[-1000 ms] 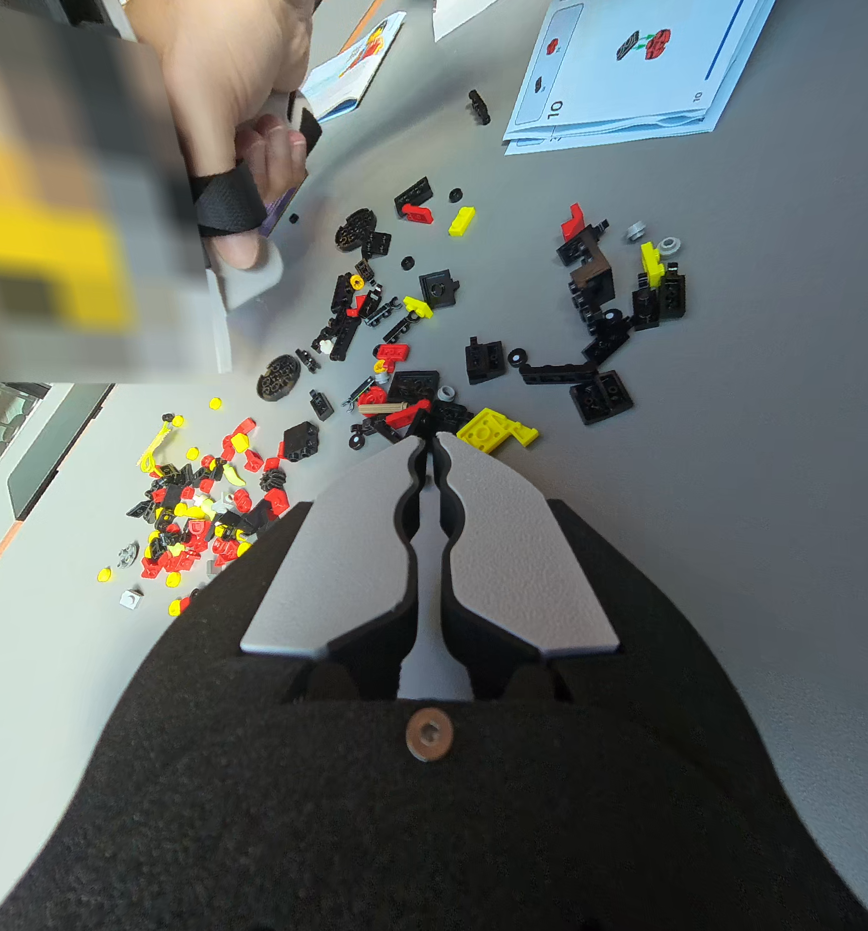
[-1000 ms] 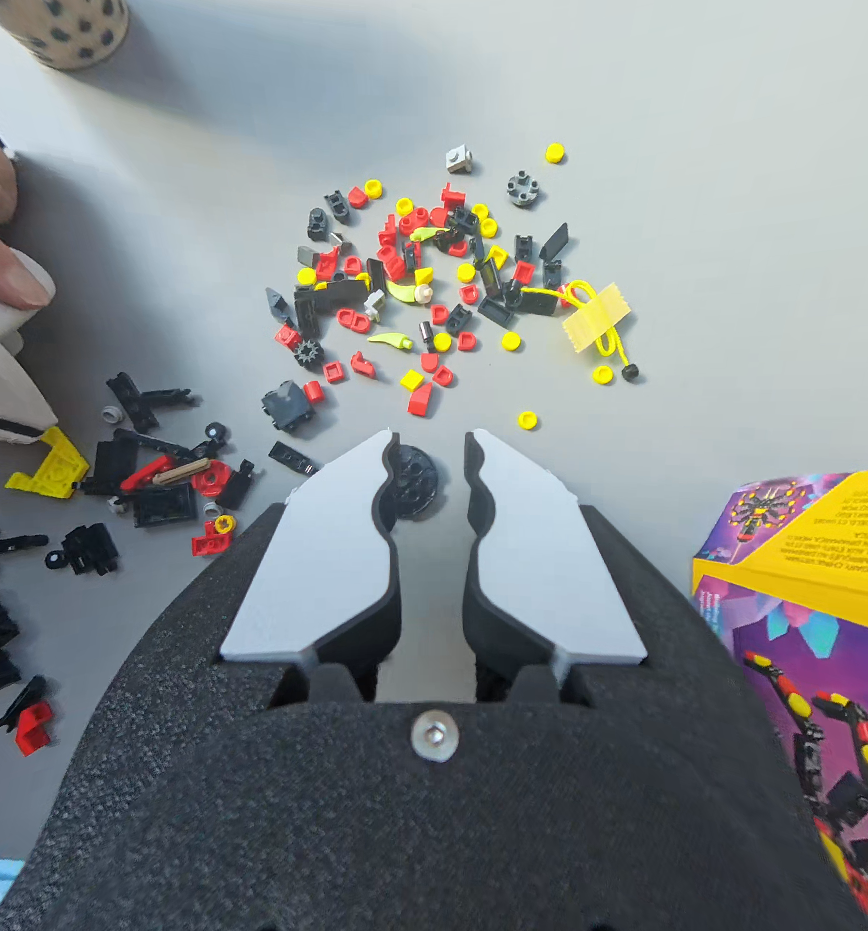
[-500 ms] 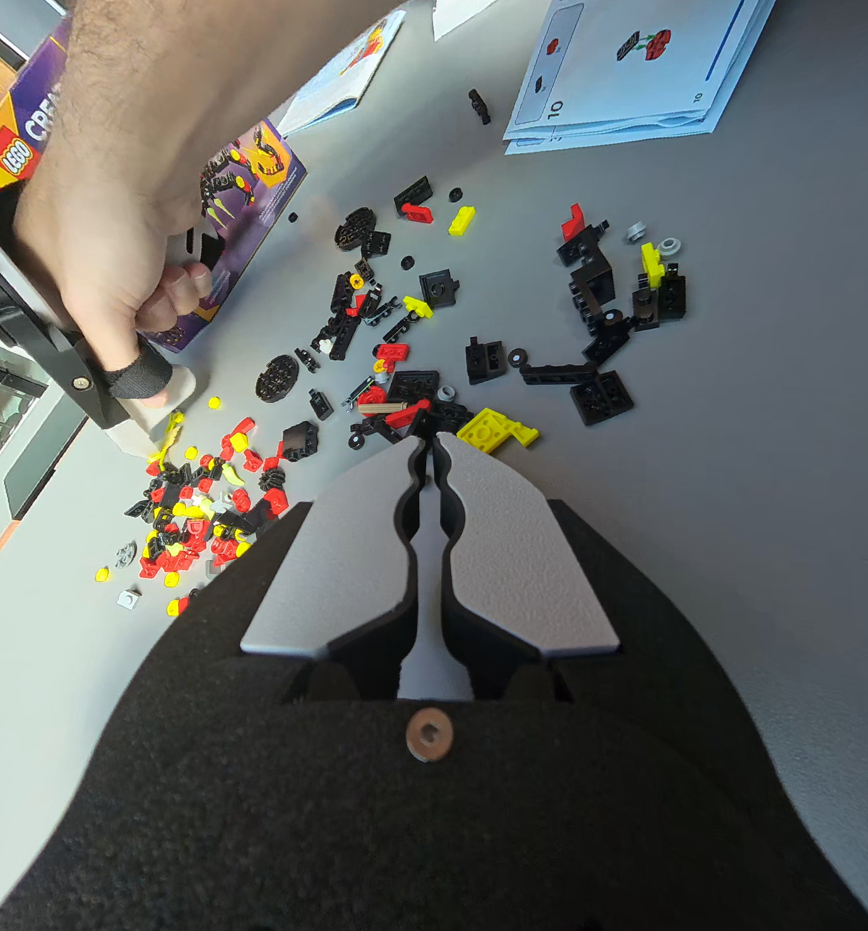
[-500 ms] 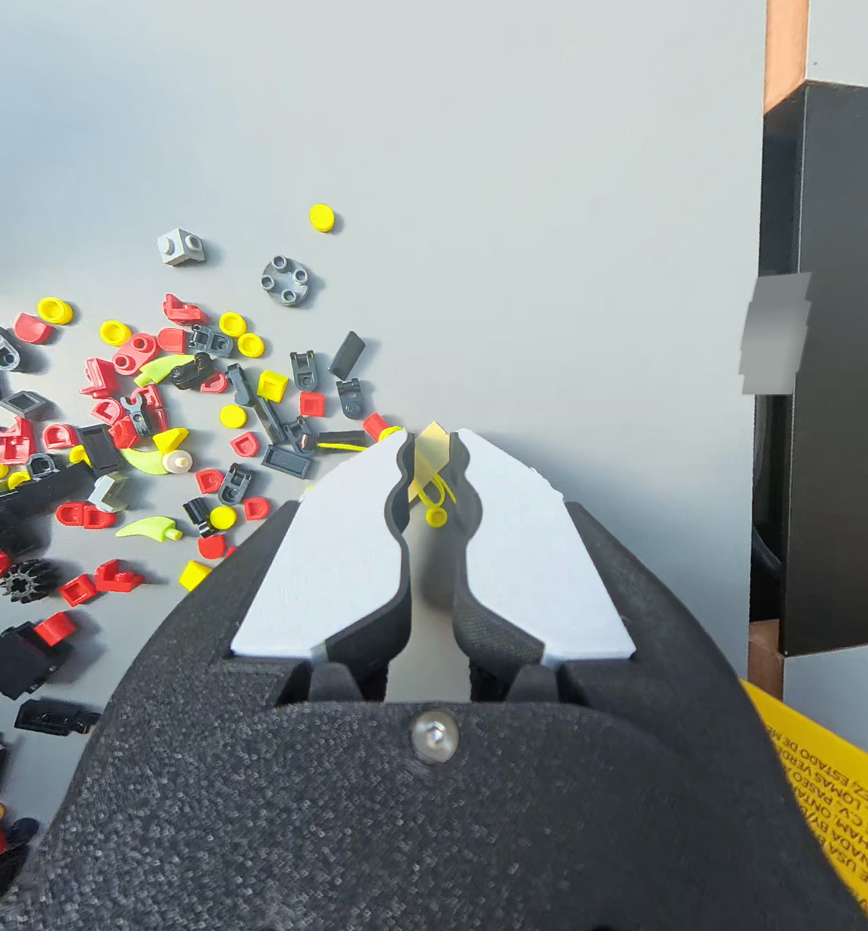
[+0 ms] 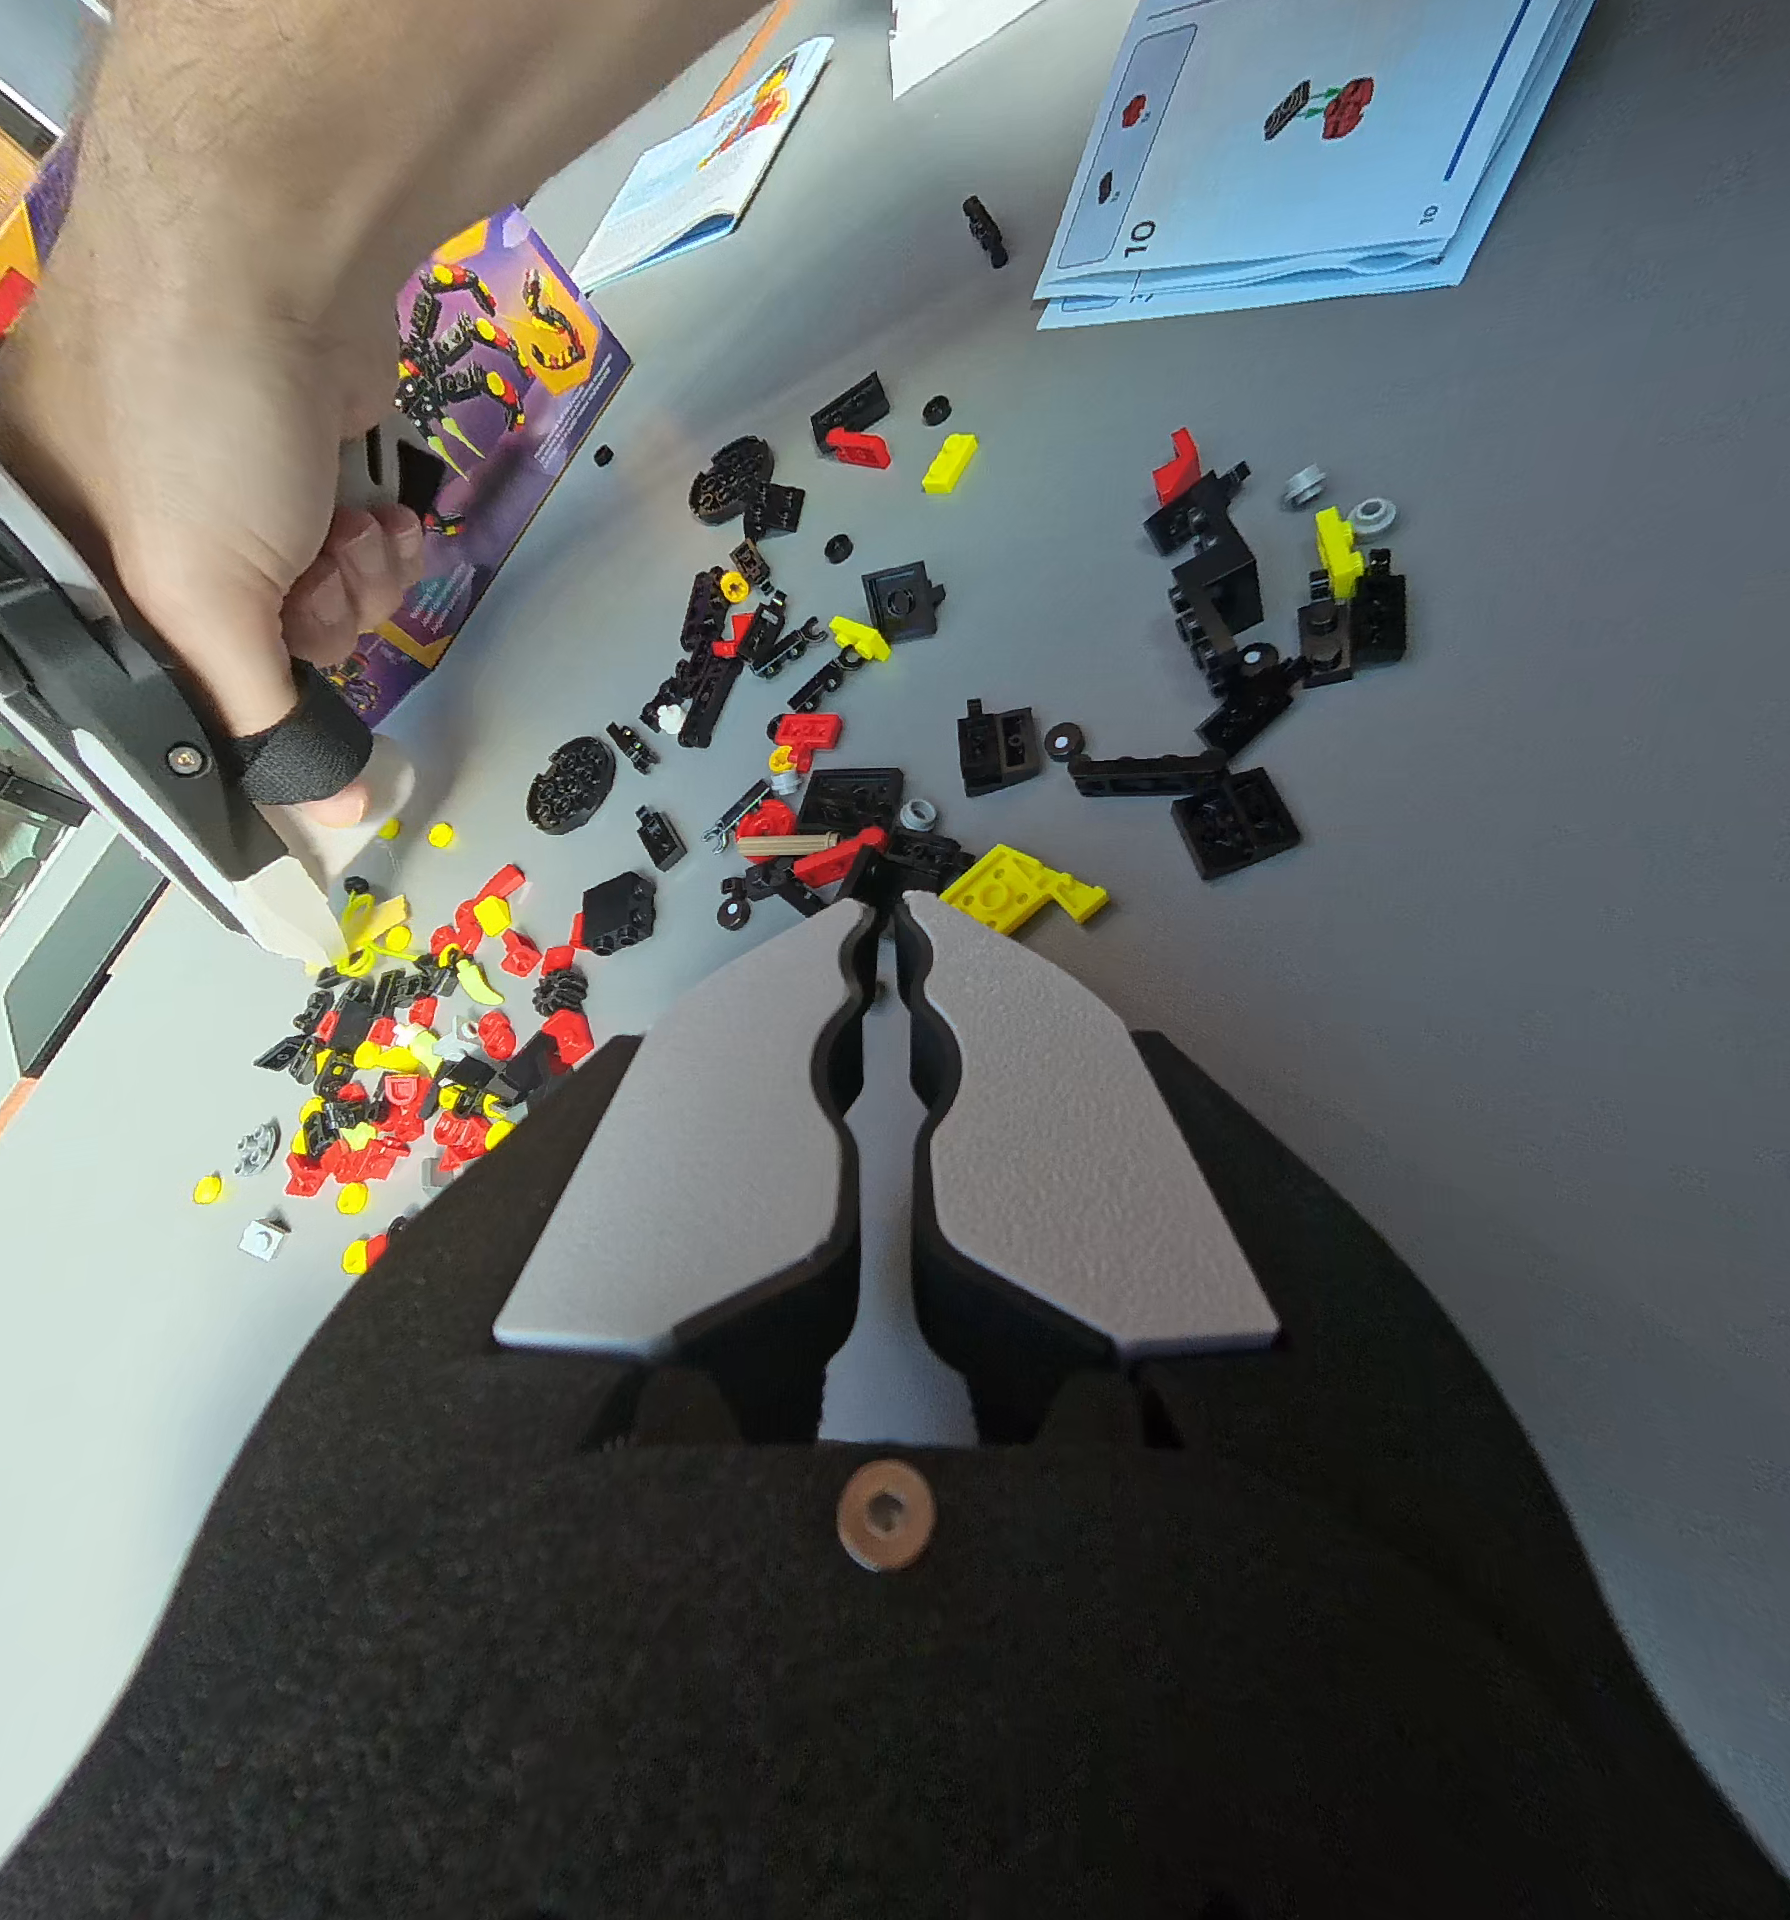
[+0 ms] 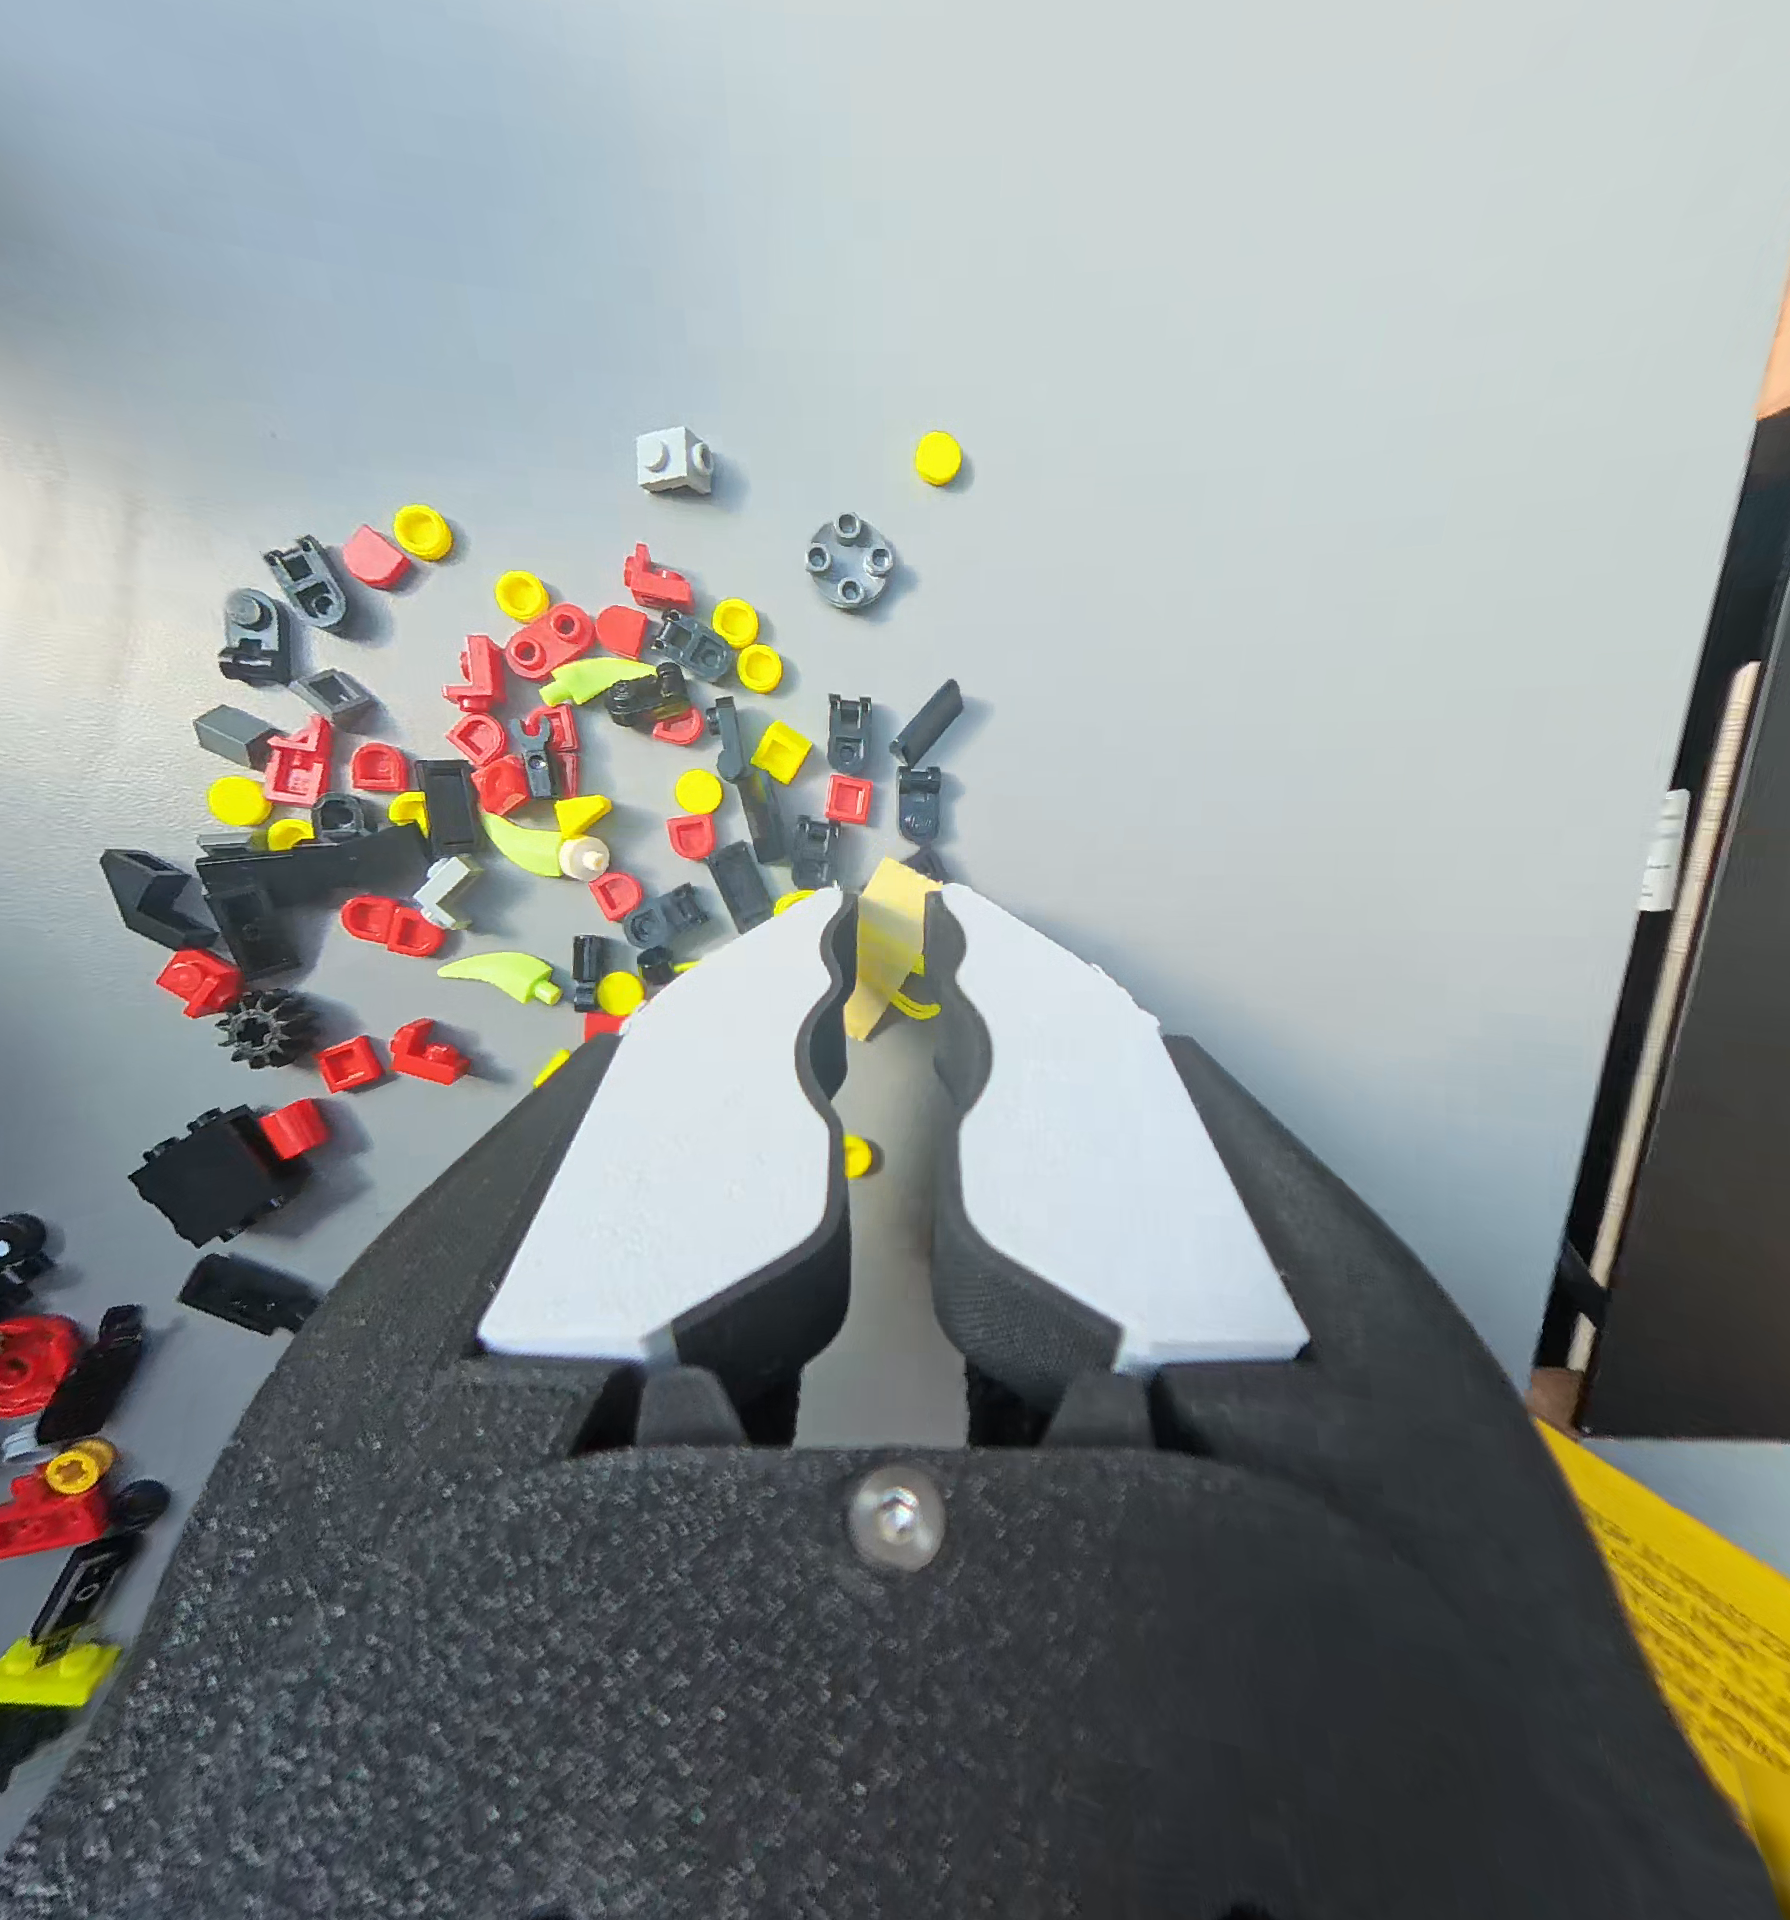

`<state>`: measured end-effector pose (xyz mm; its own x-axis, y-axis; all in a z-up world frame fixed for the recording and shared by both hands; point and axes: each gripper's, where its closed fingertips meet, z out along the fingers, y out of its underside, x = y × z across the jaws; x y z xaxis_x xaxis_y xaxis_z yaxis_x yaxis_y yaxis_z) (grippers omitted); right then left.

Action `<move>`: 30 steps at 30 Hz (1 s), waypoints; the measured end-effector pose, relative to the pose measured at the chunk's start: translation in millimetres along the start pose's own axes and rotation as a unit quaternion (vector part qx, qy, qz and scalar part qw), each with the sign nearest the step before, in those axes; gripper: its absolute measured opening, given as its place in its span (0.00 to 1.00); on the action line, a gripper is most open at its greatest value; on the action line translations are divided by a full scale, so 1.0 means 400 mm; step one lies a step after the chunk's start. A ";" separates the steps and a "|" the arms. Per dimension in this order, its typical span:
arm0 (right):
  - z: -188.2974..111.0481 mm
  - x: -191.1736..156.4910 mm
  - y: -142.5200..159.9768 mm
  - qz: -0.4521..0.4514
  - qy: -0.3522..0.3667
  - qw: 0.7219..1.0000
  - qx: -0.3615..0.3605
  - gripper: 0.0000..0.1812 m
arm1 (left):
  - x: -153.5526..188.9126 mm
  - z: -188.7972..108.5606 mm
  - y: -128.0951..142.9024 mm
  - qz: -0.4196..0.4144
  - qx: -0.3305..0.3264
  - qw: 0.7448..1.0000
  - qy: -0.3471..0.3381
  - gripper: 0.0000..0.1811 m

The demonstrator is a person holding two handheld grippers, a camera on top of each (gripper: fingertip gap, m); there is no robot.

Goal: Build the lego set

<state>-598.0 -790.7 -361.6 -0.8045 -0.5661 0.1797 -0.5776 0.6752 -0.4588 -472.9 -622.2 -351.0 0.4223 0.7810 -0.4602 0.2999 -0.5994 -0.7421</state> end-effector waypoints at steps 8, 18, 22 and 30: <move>-0.042 0.010 0.028 0.018 0.012 1.000 -0.012 0.15 | 0.000 0.000 0.000 0.000 0.001 1.000 0.001 0.02; -0.099 0.046 0.070 0.056 0.029 0.998 0.001 0.13 | 0.002 0.000 0.000 0.002 0.000 1.000 0.001 0.02; -0.099 0.011 0.069 0.105 -0.035 0.993 0.028 0.20 | 0.001 -0.001 -0.001 0.001 0.002 1.000 0.001 0.02; -0.144 -0.025 0.048 0.106 -0.061 0.989 0.085 0.20 | 0.002 -0.001 0.000 0.003 0.001 1.000 0.001 0.02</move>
<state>-608.9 -744.7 -322.1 -0.8758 -0.4811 -0.0382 -0.3584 0.7014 -0.6161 -472.4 -621.6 -351.1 0.4262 0.7772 -0.4630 0.2961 -0.6035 -0.7404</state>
